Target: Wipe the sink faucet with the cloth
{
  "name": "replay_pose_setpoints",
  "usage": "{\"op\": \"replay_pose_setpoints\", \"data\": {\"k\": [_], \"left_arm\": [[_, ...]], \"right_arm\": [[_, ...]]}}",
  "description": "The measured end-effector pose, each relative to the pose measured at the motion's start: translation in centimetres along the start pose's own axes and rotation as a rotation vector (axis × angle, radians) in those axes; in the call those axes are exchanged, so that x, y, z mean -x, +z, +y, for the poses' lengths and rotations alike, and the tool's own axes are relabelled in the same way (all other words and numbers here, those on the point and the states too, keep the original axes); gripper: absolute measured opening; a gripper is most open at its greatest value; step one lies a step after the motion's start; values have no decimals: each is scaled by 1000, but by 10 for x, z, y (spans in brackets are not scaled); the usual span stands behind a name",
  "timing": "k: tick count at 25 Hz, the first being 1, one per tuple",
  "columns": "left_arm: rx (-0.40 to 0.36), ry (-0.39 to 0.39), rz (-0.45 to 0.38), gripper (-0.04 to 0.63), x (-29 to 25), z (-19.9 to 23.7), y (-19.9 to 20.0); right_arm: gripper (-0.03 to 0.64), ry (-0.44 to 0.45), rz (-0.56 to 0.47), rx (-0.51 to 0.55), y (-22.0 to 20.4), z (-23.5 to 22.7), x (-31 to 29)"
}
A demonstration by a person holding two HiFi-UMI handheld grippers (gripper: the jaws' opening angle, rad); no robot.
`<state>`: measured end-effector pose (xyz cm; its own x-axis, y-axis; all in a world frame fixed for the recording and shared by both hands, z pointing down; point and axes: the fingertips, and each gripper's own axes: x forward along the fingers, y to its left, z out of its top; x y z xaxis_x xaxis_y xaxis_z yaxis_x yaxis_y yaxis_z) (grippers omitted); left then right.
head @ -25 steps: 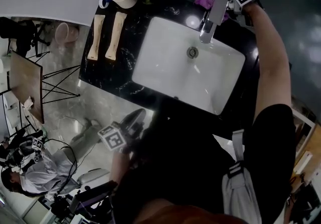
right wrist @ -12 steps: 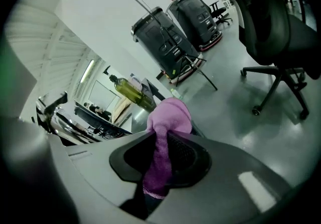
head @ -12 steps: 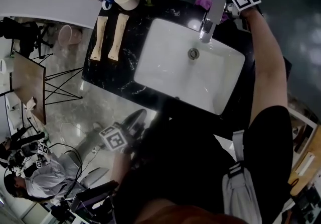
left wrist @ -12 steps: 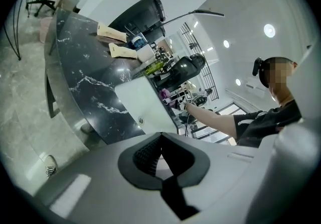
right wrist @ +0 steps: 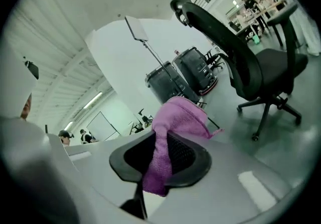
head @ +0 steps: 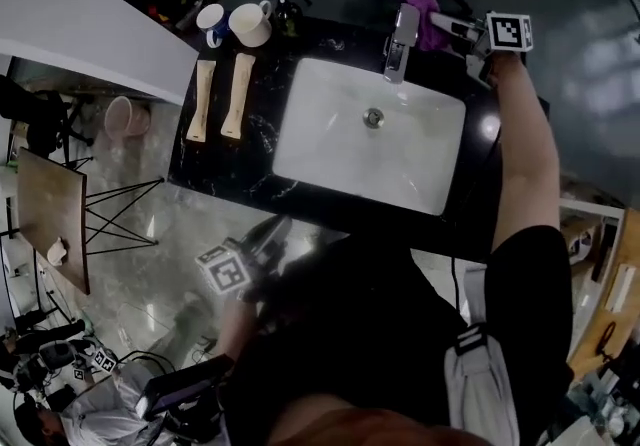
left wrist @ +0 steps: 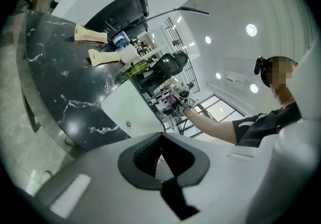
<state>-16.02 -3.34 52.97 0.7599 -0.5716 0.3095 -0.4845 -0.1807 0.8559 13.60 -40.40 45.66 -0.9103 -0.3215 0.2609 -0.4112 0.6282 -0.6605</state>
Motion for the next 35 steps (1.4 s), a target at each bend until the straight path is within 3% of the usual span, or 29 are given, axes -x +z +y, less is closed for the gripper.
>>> {"op": "replay_pose_setpoints", "data": {"k": [3, 9, 15, 17, 21, 25, 28, 35], "left_arm": [[-13, -60, 20, 0, -1, -3, 7], [-98, -168, 73, 0, -17, -14, 22], [-141, -249, 50, 2, -44, -51, 62], [-187, -278, 25, 3, -58, -72, 76], [-325, -336, 24, 65, -88, -118, 86], [-420, -320, 83, 130, -110, -139, 68], [-445, -316, 104, 167, -117, -148, 58], [-447, -287, 134, 182, -122, -147, 49]], "right_arm": [[81, -54, -67, 40, 1, 31, 13], [81, -376, -182, 215, -25, 72, 32], [81, -487, -420, 158, -78, 153, 25], [81, -519, -463, 145, -103, 177, 18], [81, -636, -403, 246, -151, 214, -2], [81, -686, -351, 313, -177, 237, -17], [81, -719, -320, 367, -188, 250, -26], [84, -783, -245, 536, -204, 271, -42]]}}
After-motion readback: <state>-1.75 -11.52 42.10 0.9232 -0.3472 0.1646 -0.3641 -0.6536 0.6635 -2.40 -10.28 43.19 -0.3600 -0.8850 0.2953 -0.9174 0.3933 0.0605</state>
